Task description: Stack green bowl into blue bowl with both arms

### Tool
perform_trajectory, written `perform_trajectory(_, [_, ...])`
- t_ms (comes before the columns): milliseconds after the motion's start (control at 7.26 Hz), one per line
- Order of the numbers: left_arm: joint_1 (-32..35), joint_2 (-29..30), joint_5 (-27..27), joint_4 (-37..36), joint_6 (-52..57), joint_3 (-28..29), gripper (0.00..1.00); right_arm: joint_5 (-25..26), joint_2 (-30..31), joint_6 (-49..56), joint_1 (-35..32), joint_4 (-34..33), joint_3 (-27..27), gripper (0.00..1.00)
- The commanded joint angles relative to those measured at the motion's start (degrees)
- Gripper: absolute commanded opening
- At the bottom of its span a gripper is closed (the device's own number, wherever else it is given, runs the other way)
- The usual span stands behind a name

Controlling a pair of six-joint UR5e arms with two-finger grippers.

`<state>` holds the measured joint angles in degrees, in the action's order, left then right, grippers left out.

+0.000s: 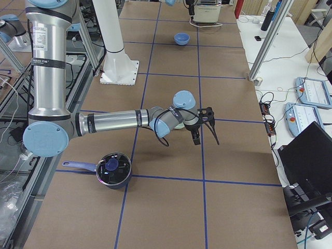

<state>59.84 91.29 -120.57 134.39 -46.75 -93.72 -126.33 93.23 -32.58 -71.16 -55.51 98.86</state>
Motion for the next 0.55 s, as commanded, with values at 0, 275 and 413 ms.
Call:
perform_trajectory(0, [-5.15,1.52,3.66,0.09,-2.38,-0.32,0.98,0.38,-0.06,-0.29,0.32,0.14,-0.07,1.0])
perform_trajectory(275, [-8.05,1.44,5.94,0.17,-1.68,-0.33,0.77,0.65,-0.15,-0.29,0.4,0.14,-0.07,1.0])
perform_trajectory(413, [-9.63,1.44,6.13,0.17,-1.59,-0.41,0.77,0.73,-0.41,-0.29,0.4,0.14,-0.16,1.0])
